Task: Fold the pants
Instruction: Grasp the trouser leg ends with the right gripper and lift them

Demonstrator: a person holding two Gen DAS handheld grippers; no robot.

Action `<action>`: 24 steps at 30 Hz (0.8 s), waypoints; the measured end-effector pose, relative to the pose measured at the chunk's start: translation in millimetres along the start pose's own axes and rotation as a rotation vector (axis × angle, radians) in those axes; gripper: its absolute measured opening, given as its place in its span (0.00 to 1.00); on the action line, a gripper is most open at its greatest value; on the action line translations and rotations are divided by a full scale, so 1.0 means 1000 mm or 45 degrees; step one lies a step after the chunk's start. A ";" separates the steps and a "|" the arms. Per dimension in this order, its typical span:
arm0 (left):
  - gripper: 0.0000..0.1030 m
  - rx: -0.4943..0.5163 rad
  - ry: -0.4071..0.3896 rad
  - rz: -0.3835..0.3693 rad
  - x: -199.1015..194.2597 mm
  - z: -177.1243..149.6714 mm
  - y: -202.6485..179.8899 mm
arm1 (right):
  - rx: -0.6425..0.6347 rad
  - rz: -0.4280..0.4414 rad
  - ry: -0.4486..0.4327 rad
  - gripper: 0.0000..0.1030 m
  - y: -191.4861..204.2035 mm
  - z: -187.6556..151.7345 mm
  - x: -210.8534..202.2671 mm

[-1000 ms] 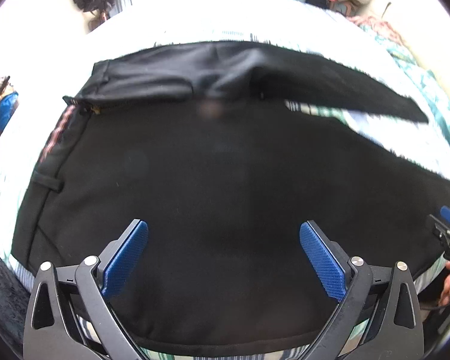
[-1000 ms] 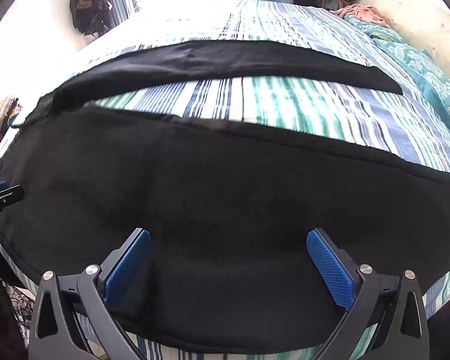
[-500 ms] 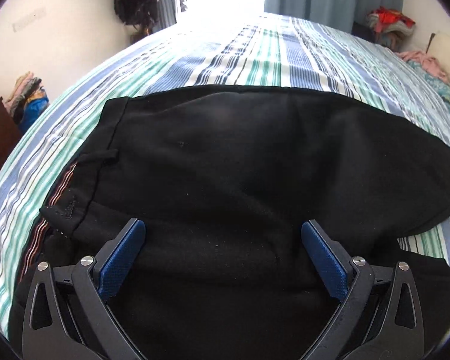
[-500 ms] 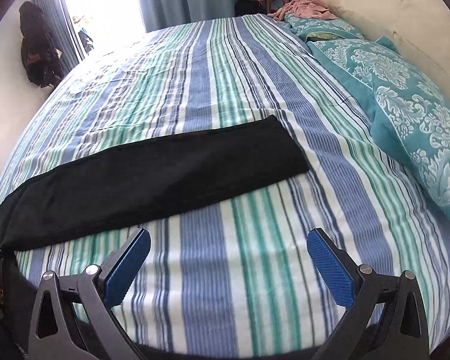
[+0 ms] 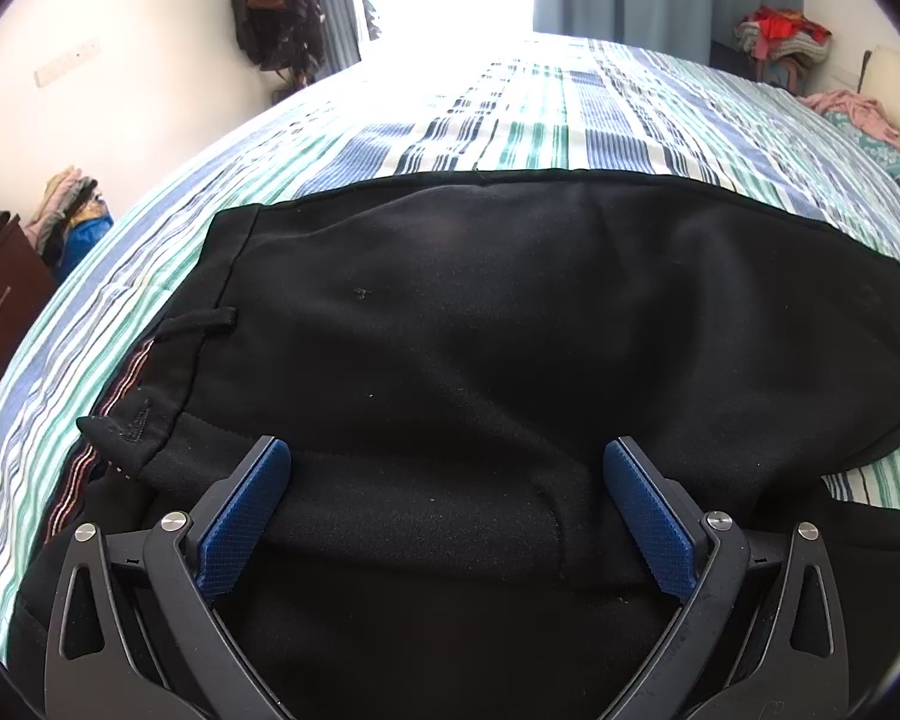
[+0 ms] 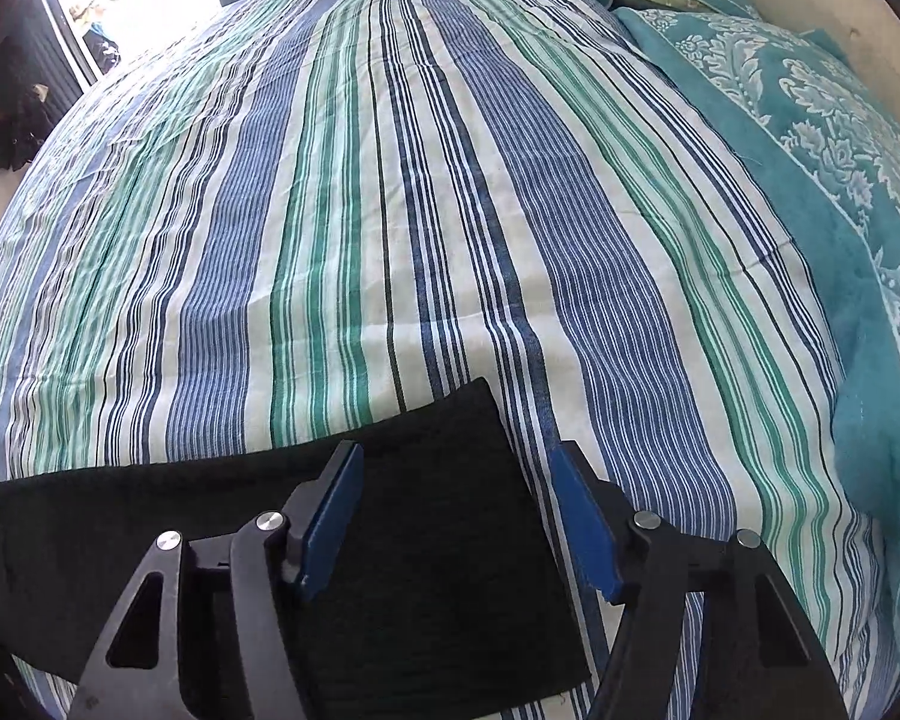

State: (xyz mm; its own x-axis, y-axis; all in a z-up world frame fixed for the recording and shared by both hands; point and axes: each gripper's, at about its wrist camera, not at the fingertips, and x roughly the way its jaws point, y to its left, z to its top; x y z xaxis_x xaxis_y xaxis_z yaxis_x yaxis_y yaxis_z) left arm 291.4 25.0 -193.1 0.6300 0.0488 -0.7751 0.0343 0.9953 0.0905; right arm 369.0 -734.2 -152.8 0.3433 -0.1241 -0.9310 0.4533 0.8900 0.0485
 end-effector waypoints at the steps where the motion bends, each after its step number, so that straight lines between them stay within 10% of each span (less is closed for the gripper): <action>1: 0.99 0.000 0.000 0.001 0.000 0.000 0.000 | 0.012 0.041 -0.003 0.60 0.000 -0.001 0.004; 3: 0.99 0.001 0.000 0.003 0.001 0.000 -0.001 | 0.000 0.033 0.030 0.11 0.003 -0.005 0.010; 4: 0.99 0.001 0.000 0.003 0.001 0.000 -0.001 | -0.032 -0.020 0.012 0.04 0.005 -0.009 0.005; 11: 0.99 0.004 0.005 0.006 0.001 0.001 -0.001 | -0.106 0.199 -0.361 0.04 0.014 -0.090 -0.135; 18: 0.99 0.016 0.028 0.020 0.000 0.004 -0.003 | 0.150 0.309 -0.519 0.04 0.006 -0.282 -0.241; 24: 1.00 0.020 0.111 0.023 -0.003 0.012 -0.002 | 0.579 -0.011 -0.334 0.10 -0.009 -0.405 -0.215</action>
State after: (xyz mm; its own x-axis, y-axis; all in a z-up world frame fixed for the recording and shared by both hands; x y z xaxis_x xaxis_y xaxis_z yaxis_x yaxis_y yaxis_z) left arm 298.6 21.5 -183.4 0.5609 0.0743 -0.8246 0.0364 0.9928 0.1142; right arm -41.8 -537.5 -99.2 0.5058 -0.2882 -0.8131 0.7485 0.6152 0.2475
